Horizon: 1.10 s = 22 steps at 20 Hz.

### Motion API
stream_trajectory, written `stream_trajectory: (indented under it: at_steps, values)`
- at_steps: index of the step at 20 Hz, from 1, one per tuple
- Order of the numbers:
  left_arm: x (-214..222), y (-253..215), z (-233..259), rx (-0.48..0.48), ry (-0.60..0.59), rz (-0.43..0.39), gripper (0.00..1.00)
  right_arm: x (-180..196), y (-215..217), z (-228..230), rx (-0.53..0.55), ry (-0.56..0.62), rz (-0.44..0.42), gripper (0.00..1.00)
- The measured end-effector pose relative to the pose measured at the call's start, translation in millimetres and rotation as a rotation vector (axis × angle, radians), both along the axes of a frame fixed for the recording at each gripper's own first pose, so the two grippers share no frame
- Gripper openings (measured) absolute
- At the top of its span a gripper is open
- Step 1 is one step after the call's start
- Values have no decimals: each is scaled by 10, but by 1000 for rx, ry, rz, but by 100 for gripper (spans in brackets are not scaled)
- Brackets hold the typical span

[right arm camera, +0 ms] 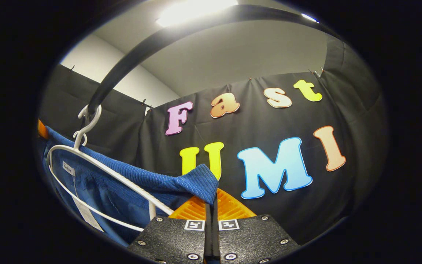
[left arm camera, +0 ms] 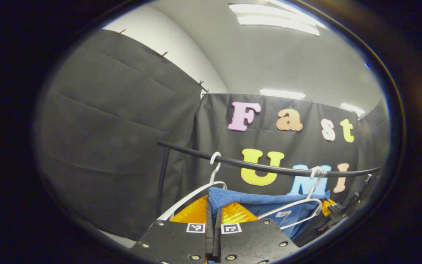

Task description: Grasp the clothes on the hanger with both hands and then place them into the laundry hamper below.

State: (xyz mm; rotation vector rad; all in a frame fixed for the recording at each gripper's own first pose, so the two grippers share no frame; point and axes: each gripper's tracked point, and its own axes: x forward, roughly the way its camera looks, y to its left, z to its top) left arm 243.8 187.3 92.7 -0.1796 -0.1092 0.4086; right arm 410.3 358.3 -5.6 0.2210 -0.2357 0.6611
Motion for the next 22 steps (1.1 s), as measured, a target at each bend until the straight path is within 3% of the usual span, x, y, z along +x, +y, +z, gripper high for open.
stream_trajectory:
  at_steps: [1, 3, 5, 10, 12, 16, 19, 22]
  values:
    - [13, 26, -15, 0, 7, -1, 0, -2, -14, 6, -12, -16, -9, 0]
    - [36, 95, -66, -9, 18, 2, 5, -50, -23, 24, -35, -41, -19, 0]
    - [53, 144, -193, -56, 24, -5, 0, -72, 8, 1, -51, -54, -19, 0]
    - [12, 51, -584, -146, 31, -71, 5, -67, -25, -185, -68, -23, -36, 0]
    - [8, -20, -725, -161, 58, -94, 1, -3, -105, -295, -78, -2, -51, 0]
    - [-22, -164, -809, -151, 57, -141, 1, -6, -169, -423, -82, 15, -65, 0]
    - [-41, -186, -777, -76, 53, -150, 5, 0, -188, -447, -103, 3, -75, 0]
    - [-90, -231, -759, -65, 41, -164, 1, -3, -200, -504, -119, 0, -83, 0]
